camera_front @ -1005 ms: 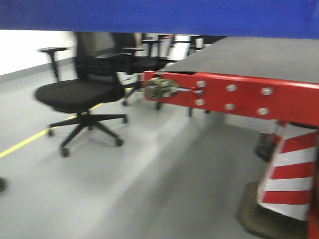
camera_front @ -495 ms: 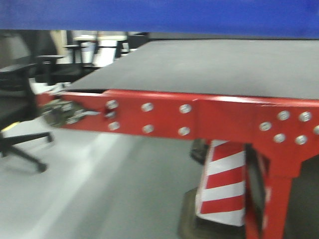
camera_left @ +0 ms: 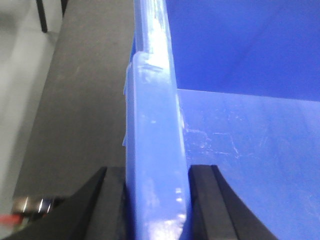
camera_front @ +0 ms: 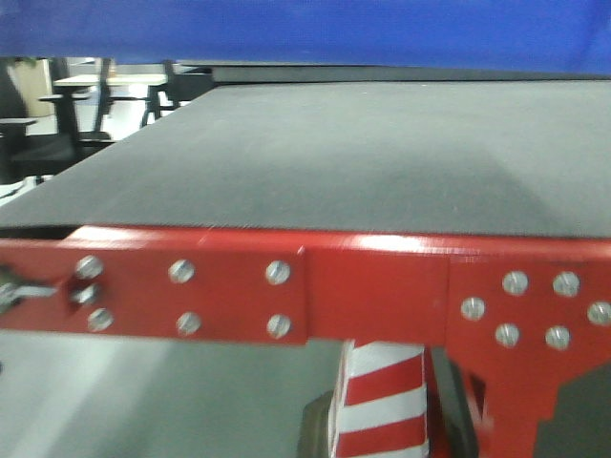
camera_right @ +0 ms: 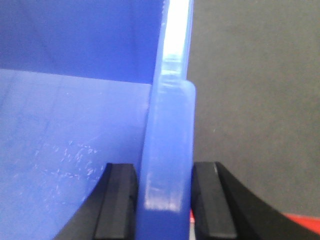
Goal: Move blue bin to conveyor side
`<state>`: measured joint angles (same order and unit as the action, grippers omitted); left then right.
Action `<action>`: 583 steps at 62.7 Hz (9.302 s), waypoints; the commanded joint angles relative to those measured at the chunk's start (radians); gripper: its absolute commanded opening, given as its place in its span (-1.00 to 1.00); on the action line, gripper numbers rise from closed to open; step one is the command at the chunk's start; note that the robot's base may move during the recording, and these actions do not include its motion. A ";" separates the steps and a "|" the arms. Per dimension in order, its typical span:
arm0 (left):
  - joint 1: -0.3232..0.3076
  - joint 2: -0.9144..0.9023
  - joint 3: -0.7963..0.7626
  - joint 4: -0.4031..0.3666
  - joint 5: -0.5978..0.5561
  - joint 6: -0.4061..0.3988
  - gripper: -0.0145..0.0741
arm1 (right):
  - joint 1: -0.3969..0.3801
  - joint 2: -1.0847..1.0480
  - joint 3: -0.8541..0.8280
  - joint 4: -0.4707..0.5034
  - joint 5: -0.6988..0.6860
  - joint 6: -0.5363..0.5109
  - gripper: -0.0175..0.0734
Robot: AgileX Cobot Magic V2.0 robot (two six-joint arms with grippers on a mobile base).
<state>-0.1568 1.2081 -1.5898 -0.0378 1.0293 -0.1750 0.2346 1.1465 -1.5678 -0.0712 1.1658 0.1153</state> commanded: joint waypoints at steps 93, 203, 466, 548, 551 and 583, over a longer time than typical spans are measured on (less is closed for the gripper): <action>-0.010 -0.023 -0.019 -0.016 -0.112 0.007 -0.72 | -0.001 -0.022 -0.014 -0.012 -0.097 -0.008 -0.79; -0.010 0.295 0.244 0.004 -0.523 0.018 -0.72 | -0.001 0.294 0.220 0.004 -0.646 -0.008 -0.79; 0.034 -0.972 1.335 0.167 -1.048 -0.069 -0.67 | -0.024 -1.089 1.334 0.061 -1.089 -0.037 -0.79; 0.034 -0.972 1.335 0.167 -1.048 -0.069 -0.67 | -0.155 -1.147 1.568 0.077 -1.137 -0.088 -0.79; 0.034 -0.972 1.335 0.167 -1.048 -0.069 -0.67 | -0.155 -1.147 1.568 0.077 -1.137 -0.088 -0.79; 0.111 -1.109 1.491 0.083 -1.049 -0.013 -0.67 | -0.155 -1.147 1.568 0.077 -1.137 -0.088 -0.79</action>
<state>-0.0683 0.1468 -0.1334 0.0862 0.0000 -0.2293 0.0841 0.0027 0.0002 0.0000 0.0549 0.0308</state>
